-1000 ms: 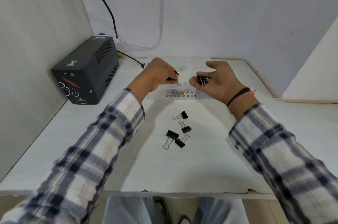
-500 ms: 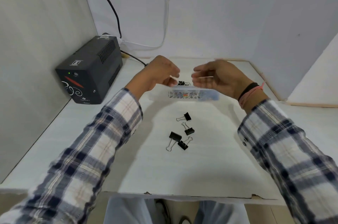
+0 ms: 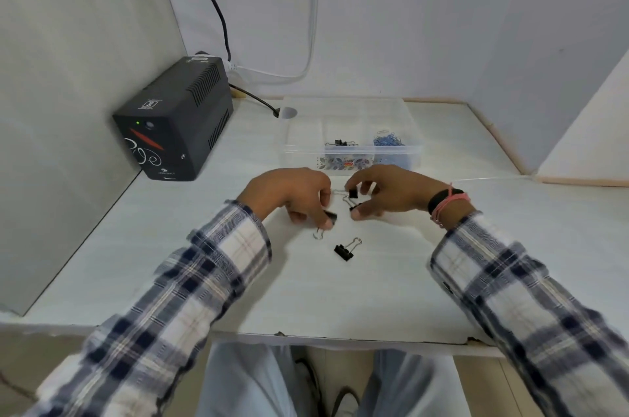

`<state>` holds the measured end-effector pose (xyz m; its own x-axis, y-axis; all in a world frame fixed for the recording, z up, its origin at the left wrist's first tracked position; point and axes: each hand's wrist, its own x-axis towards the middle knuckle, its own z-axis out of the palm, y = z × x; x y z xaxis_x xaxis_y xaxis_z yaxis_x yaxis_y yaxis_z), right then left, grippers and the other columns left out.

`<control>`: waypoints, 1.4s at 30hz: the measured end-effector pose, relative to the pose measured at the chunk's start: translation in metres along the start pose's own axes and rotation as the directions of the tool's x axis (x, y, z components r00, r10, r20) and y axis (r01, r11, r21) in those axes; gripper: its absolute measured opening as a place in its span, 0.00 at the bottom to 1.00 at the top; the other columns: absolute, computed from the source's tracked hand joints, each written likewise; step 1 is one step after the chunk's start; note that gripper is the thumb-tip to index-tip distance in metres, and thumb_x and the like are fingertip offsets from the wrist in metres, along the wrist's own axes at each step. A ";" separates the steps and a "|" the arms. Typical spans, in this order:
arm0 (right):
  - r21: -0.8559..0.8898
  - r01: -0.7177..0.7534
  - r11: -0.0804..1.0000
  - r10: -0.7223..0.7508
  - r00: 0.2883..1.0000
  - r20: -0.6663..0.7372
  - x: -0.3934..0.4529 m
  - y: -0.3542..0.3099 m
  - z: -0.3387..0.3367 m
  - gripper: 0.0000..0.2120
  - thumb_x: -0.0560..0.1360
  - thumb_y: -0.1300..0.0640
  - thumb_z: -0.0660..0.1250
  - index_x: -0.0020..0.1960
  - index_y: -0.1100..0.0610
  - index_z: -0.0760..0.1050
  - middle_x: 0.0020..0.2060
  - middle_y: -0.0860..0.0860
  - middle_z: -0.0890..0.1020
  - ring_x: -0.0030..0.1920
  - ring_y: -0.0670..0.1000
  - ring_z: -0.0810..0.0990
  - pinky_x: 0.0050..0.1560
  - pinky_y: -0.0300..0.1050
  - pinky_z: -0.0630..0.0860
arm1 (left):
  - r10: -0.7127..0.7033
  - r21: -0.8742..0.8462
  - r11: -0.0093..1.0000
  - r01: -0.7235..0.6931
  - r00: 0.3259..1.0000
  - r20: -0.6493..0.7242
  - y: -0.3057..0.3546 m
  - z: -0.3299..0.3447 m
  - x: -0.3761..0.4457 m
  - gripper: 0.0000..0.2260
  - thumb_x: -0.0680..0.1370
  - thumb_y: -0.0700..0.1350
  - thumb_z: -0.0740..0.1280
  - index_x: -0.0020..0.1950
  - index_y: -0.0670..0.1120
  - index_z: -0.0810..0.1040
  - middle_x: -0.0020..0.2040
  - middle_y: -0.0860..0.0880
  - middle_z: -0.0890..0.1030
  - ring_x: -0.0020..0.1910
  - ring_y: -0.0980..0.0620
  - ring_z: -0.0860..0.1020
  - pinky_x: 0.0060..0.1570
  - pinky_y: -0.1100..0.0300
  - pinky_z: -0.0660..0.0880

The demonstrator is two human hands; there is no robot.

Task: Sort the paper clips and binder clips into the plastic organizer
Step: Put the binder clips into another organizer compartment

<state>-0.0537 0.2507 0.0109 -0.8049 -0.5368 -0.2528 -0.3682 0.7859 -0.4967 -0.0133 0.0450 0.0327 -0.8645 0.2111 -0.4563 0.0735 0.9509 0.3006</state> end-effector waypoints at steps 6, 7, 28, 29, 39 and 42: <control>-0.114 0.040 0.993 -0.049 0.996 -0.078 0.002 0.007 0.005 0.34 0.69 0.37 0.76 0.70 0.48 0.74 0.59 0.46 0.78 0.54 0.47 0.77 0.53 0.42 0.75 | -0.029 0.121 0.992 0.036 0.998 -0.060 0.017 0.023 -0.013 0.38 0.65 0.75 0.71 0.65 0.53 0.72 0.57 0.50 0.75 0.44 0.49 0.84 0.53 0.50 0.80; -0.161 0.058 0.985 -0.073 0.993 -0.090 0.004 0.007 0.008 0.33 0.69 0.36 0.75 0.70 0.49 0.74 0.58 0.47 0.78 0.55 0.48 0.76 0.54 0.43 0.74 | -0.017 0.174 0.984 0.031 0.997 -0.079 0.022 0.029 -0.014 0.38 0.65 0.74 0.72 0.66 0.51 0.72 0.59 0.49 0.72 0.47 0.48 0.82 0.53 0.50 0.79; -0.166 -0.036 0.986 -0.010 0.963 -0.269 -0.004 0.006 0.012 0.11 0.73 0.51 0.73 0.48 0.58 0.80 0.41 0.49 0.80 0.42 0.48 0.76 0.38 0.42 0.70 | 0.089 -0.040 0.995 -0.095 0.985 -0.145 0.010 0.028 -0.012 0.11 0.72 0.49 0.76 0.52 0.54 0.79 0.50 0.52 0.83 0.40 0.54 0.83 0.36 0.61 0.75; -0.139 -0.052 0.989 0.011 0.960 -0.281 -0.004 0.007 0.013 0.11 0.71 0.52 0.73 0.47 0.59 0.79 0.40 0.51 0.81 0.39 0.47 0.75 0.36 0.42 0.71 | 0.088 -0.095 0.990 -0.105 0.982 -0.165 0.009 0.029 -0.011 0.09 0.73 0.48 0.75 0.51 0.52 0.79 0.48 0.51 0.84 0.37 0.54 0.84 0.34 0.60 0.76; -0.027 0.052 0.998 -0.058 0.941 -0.332 -0.014 0.008 0.018 0.05 0.69 0.60 0.73 0.36 0.55 0.78 0.36 0.52 0.85 0.40 0.54 0.83 0.45 0.54 0.81 | 0.093 -0.208 0.971 -0.116 0.989 -0.119 0.003 0.030 -0.012 0.08 0.72 0.46 0.76 0.49 0.46 0.83 0.42 0.46 0.88 0.33 0.52 0.81 0.34 0.62 0.74; 0.023 0.054 0.998 -0.043 0.944 -0.328 -0.017 0.010 0.018 0.06 0.69 0.61 0.73 0.34 0.56 0.80 0.31 0.51 0.85 0.32 0.50 0.82 0.43 0.52 0.83 | 0.094 -0.214 0.970 -0.118 0.989 -0.118 0.004 0.030 -0.013 0.07 0.72 0.45 0.77 0.46 0.46 0.83 0.41 0.49 0.87 0.32 0.55 0.81 0.35 0.63 0.74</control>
<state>-0.0353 0.2619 -0.0050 -0.8964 -0.4398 0.0554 -0.4000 0.7487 -0.5286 0.0134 0.0526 0.0144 -0.9062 0.2716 -0.3241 0.0669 0.8488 0.5244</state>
